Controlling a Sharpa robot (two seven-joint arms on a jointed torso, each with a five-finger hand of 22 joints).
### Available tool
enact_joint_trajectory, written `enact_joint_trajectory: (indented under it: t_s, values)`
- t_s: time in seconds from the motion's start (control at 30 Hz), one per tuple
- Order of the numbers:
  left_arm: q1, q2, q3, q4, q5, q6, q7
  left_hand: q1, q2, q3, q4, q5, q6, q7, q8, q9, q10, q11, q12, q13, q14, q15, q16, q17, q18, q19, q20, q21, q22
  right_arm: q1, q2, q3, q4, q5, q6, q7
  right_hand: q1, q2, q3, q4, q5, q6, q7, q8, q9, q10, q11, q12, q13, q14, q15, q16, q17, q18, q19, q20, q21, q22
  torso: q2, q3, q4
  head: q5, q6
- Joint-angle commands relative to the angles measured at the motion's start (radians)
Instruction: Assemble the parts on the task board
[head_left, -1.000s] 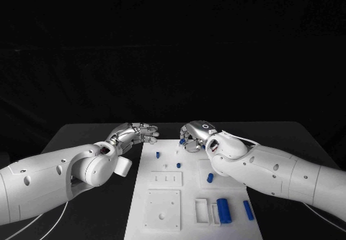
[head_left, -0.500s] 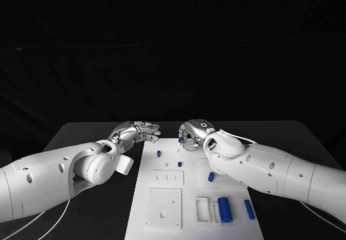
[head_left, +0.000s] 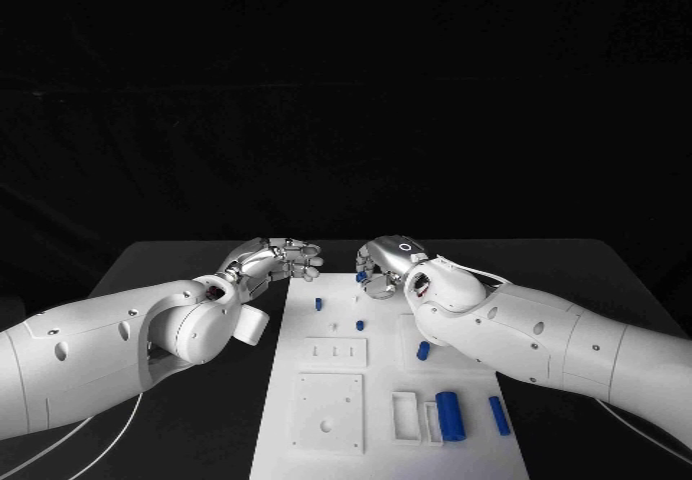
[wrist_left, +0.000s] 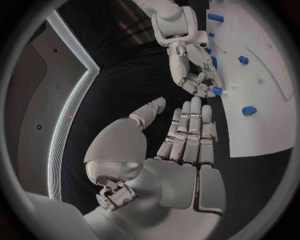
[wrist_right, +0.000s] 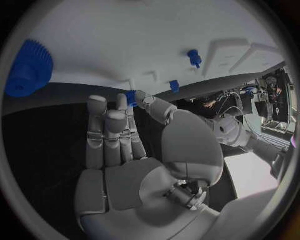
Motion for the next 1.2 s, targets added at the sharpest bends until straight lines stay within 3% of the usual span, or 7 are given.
enact_joint_trajectory:
  t_s: [0.03,0.4,1.03,1.2]
  values:
    - [0.003,0.001,0.001,0.003,0.001,0.007,0.007,0.01,0.002,-0.003,-0.004,0.003,0.004,0.019,-0.005,0.002,0.009,0.0,-0.006,0.001,0.002,0.006,-0.004,0.002,-0.004,-0.006,-0.001,0.001,-0.002,0.0,0.002,0.0,-0.002,-0.02,0.027,-0.003,0.01,-0.001,0.007,0.005,0.003,0.006,-0.002,0.001,0.003,0.004,0.0,-0.001,0.001,-0.029,-0.022,0.007,-0.002,0.036,0.007,-0.015,0.003,0.017,0.0,-0.0002,0.0009,0.0,-0.004]
    - [0.004,0.005,0.001,0.001,0.0,0.007,0.007,0.009,0.002,-0.003,-0.004,0.003,0.004,0.019,-0.005,0.002,0.009,0.0,-0.007,0.001,0.002,0.007,-0.005,0.002,-0.004,-0.006,-0.001,0.002,-0.002,0.0,0.012,-0.002,-0.008,-0.024,0.047,-0.01,0.009,-0.002,0.008,0.006,0.003,0.006,-0.002,0.001,0.004,0.004,0.0,-0.001,0.002,-0.029,-0.021,0.007,-0.002,0.036,0.006,-0.015,0.003,0.018,0.0,-0.0004,-0.0023,0.004,-0.008]
    - [0.004,-0.006,0.001,0.009,0.0,-0.004,0.011,0.01,0.0,-0.004,-0.004,0.003,0.004,0.019,-0.007,0.003,0.009,0.0,-0.008,0.002,0.001,0.007,-0.006,0.002,-0.004,-0.006,-0.001,0.002,-0.002,0.0,0.021,-0.004,-0.021,-0.017,0.05,-0.015,0.008,-0.007,0.013,0.011,0.001,0.003,-0.001,-0.003,0.007,-0.001,0.002,-0.007,0.009,-0.031,-0.02,0.006,-0.006,0.036,0.0,-0.013,0.002,0.018,0.0,-0.0007,0.0002,0.0,-0.009]
    - [0.004,-0.008,0.001,0.015,0.0,-0.004,0.01,0.011,0.0,-0.003,-0.004,0.004,0.005,0.019,-0.007,0.003,0.01,0.0,-0.009,0.002,0.002,0.007,-0.007,0.003,-0.004,-0.006,-0.001,0.002,-0.002,0.0,0.026,-0.006,-0.03,-0.012,0.053,-0.012,0.008,-0.014,0.019,0.016,0.001,-0.001,0.001,-0.008,0.008,-0.005,0.004,-0.011,0.012,-0.033,-0.018,0.005,-0.01,0.036,-0.003,-0.012,0.002,0.018,0.0,-0.0017,-0.0025,0.003,-0.009]
